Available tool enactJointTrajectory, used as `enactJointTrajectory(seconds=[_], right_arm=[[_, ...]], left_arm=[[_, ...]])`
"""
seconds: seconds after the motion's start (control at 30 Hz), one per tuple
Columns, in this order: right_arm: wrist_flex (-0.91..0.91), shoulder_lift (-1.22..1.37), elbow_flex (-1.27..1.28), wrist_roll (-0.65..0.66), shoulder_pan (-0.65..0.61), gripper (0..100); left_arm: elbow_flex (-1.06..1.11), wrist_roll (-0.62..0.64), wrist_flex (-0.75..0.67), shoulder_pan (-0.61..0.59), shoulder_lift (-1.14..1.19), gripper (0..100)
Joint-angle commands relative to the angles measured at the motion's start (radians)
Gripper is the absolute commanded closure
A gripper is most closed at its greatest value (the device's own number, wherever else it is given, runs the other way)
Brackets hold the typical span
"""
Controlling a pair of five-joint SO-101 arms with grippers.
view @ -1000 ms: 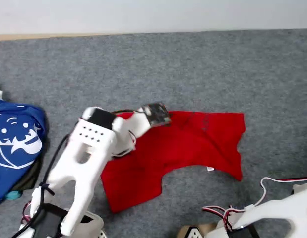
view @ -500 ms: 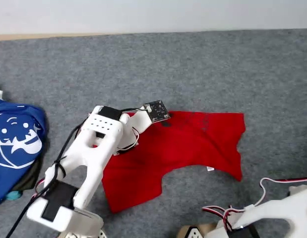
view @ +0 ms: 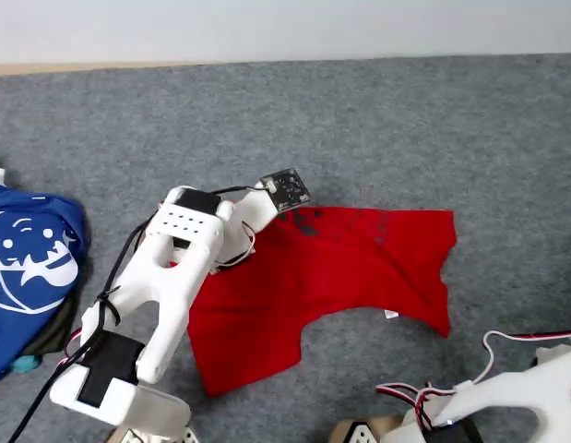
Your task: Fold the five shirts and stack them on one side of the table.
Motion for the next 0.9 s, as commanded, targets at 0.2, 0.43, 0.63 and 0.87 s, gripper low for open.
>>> enactJointTrajectory(seconds=[0.2,0.43,0.63,0.87], right_arm=[[0.019,-0.039,-0.005,0.005,0.004,71.5],[0.030,-0.039,-0.005,0.005,0.002,71.5],[0.030,-0.039,-0.005,0.005,0.002,71.5],[0.030,-0.039,-0.005,0.005,0.001,71.5]], left_arm=[[-0.045,-0.005,0.028,-0.018,-0.018,88],[-0.047,-0.005,0.049,-0.011,-0.018,87],[-0.091,-0.002,0.097,-0.003,-0.055,88],[-0.073,-0.003,0.258,0.161,-0.118,96]])
